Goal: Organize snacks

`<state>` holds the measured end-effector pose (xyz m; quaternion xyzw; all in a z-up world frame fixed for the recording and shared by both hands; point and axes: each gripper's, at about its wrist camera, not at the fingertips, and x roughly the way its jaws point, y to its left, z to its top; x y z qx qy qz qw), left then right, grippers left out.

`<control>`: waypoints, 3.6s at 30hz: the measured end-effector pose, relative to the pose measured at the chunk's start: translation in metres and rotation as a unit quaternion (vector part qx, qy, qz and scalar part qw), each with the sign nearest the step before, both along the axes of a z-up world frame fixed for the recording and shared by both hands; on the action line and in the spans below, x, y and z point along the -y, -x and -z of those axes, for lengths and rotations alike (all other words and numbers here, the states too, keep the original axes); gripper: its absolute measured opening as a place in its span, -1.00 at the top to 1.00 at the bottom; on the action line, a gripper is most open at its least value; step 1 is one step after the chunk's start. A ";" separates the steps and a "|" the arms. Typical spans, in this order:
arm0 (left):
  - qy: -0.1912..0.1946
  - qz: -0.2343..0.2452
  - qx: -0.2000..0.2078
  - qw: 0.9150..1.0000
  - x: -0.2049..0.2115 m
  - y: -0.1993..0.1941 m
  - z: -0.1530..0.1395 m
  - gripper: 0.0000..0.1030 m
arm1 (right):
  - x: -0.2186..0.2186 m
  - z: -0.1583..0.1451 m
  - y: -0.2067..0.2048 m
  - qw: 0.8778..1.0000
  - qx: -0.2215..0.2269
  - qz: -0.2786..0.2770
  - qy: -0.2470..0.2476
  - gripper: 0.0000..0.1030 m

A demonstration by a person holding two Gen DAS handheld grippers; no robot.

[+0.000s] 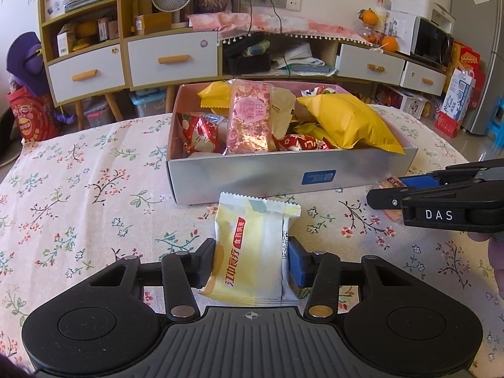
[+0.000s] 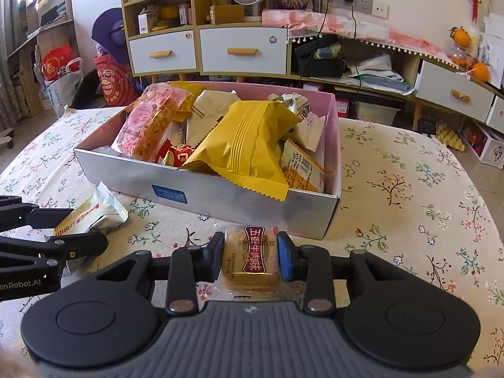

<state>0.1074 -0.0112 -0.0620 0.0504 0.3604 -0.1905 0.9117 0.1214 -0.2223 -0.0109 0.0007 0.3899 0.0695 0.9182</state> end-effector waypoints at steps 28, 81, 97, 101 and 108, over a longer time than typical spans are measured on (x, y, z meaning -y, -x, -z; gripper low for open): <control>0.028 -0.005 -0.033 0.999 -0.010 0.005 -0.036 0.13 | -0.007 -0.033 0.008 0.999 -0.026 -0.022 -0.024 0.38; 0.088 -0.023 -0.033 0.995 0.063 -0.087 -0.041 0.00 | 0.057 -0.029 -0.067 0.980 0.012 0.120 -0.157 0.04; 0.102 -0.011 -0.043 0.994 0.046 -0.037 -0.061 -0.61 | 0.061 -0.051 -0.035 0.983 0.021 0.129 -0.133 -0.64; 0.093 -0.011 -0.038 0.995 0.039 -0.018 -0.064 -0.75 | 0.060 -0.050 -0.020 0.984 0.010 0.135 -0.115 -0.76; 0.056 -0.029 -0.049 0.997 0.025 0.013 -0.061 -0.81 | 0.050 -0.053 0.010 0.990 -0.012 0.125 -0.070 -0.83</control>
